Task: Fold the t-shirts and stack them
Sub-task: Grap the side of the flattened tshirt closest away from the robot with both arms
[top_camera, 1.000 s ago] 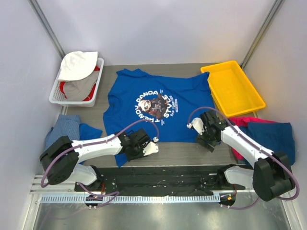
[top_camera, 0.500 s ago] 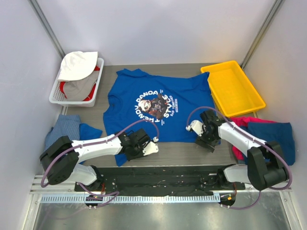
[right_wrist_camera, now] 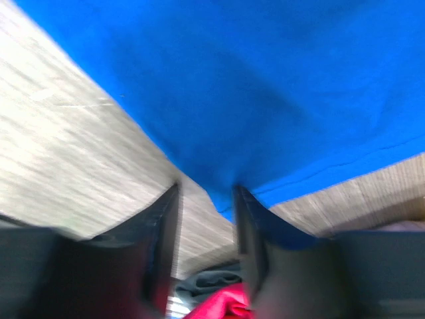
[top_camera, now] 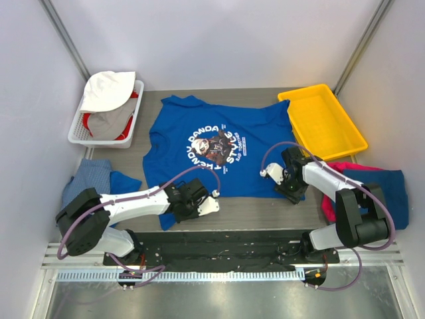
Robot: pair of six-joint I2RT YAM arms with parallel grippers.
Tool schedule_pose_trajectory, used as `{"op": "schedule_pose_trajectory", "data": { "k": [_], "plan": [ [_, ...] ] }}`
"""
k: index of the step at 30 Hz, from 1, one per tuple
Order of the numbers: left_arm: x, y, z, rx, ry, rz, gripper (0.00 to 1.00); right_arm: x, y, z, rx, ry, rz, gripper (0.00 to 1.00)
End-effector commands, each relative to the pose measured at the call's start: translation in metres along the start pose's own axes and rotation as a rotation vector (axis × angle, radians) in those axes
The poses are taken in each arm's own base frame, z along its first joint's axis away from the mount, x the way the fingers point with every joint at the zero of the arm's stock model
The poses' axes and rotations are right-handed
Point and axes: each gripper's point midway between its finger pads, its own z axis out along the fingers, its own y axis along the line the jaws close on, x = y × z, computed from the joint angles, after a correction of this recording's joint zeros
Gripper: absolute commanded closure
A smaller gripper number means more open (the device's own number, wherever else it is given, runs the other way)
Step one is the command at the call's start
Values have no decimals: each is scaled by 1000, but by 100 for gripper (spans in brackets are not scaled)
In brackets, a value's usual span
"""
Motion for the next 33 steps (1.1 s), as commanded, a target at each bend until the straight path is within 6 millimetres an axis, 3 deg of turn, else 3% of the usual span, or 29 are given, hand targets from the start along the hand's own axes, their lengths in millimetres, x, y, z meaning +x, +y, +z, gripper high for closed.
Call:
{"op": "schedule_pose_trajectory", "data": {
  "k": [1,3,7,8,14,29,33],
  "plan": [
    [3,11,4,-50,18,11,76,-9,-10,-1,15,-30,-12,65],
    [2,12,3,-57,11,7,79,-8,-9,0,13,-25,-11,81],
    [-3,14,-7,-71,-23,-10,89,-5,-8,-4,17,-23,-4,99],
    [-4,14,-9,-72,-28,-11,100,-4,-7,-5,15,-23,-4,99],
    [-9,13,-34,-70,-74,-20,100,0,-3,-23,24,-36,-1,99],
    [13,-6,-86,1,-73,10,100,16,11,-68,23,-38,-5,99],
    [13,5,-89,-63,-85,40,100,13,4,-73,60,-58,-2,99]
  ]
}}
